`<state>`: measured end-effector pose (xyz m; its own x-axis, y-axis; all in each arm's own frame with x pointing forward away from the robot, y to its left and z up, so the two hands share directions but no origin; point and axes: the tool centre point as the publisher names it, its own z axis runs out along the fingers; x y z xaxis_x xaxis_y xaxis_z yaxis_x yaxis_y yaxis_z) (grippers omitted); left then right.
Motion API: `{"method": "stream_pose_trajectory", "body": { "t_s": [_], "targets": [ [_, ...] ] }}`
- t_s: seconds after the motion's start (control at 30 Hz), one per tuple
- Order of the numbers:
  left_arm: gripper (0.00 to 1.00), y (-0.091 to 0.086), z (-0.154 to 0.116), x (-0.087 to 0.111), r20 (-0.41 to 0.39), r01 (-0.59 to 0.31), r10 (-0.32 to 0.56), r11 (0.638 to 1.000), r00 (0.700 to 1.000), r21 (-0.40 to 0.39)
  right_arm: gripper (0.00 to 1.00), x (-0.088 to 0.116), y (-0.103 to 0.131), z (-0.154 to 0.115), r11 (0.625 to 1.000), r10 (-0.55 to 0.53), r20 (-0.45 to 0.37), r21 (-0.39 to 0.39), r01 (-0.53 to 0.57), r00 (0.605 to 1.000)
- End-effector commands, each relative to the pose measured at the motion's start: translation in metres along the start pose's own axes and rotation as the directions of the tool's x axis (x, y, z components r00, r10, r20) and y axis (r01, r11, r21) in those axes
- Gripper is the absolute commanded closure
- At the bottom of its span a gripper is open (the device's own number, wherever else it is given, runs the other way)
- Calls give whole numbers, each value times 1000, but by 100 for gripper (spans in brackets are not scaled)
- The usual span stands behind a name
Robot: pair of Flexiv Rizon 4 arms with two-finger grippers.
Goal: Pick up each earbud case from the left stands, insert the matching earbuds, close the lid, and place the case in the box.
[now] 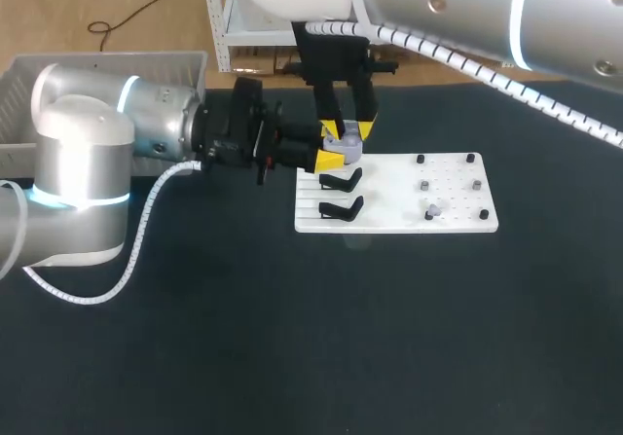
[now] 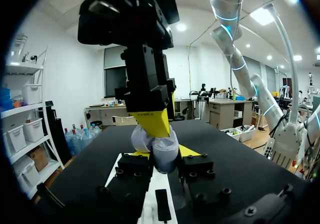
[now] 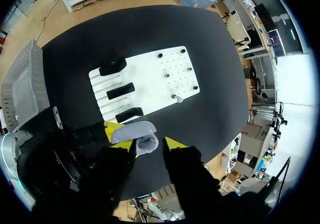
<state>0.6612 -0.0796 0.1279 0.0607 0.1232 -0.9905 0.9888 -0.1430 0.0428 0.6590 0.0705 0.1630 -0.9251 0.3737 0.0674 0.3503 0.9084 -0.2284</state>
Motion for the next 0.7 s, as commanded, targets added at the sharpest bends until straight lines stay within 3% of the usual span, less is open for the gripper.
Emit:
{"method": "stream_pose_trajectory", "body": {
  "t_s": [0.03,0.2,0.27,0.37,0.47,0.53,0.6,0.7],
  "targets": [
    [100,-1,0,-1,-2,0,0,1000,1000,-1,0,1,-5,-5,1000,4,0,-13,-4,1000],
    [100,-1,0,-1,-2,0,0,1000,1000,-1,3,13,-20,-20,996,28,-1,-89,-28,1000],
    [100,-1,0,-1,-2,0,0,1000,1000,-1,25,18,-30,-26,991,40,-17,-129,-42,999],
    [100,-1,0,-1,-2,0,0,1000,1000,-1,32,29,-47,-34,979,55,-38,-194,-62,998],
    [100,-1,0,-1,-2,0,0,1000,1000,-1,33,38,-64,-42,963,60,-42,-261,-69,997],
    [100,-1,0,-1,-2,0,0,1000,1000,-1,28,43,-73,-48,955,53,-35,-291,-61,998],
    [100,-1,0,-1,-2,0,0,1000,1000,-1,22,48,-78,-53,954,37,3,-298,-35,999],
    [100,-1,0,-1,-2,0,0,1000,1000,-1,22,56,-84,-63,945,28,72,-327,-2,997]
  ]
}}
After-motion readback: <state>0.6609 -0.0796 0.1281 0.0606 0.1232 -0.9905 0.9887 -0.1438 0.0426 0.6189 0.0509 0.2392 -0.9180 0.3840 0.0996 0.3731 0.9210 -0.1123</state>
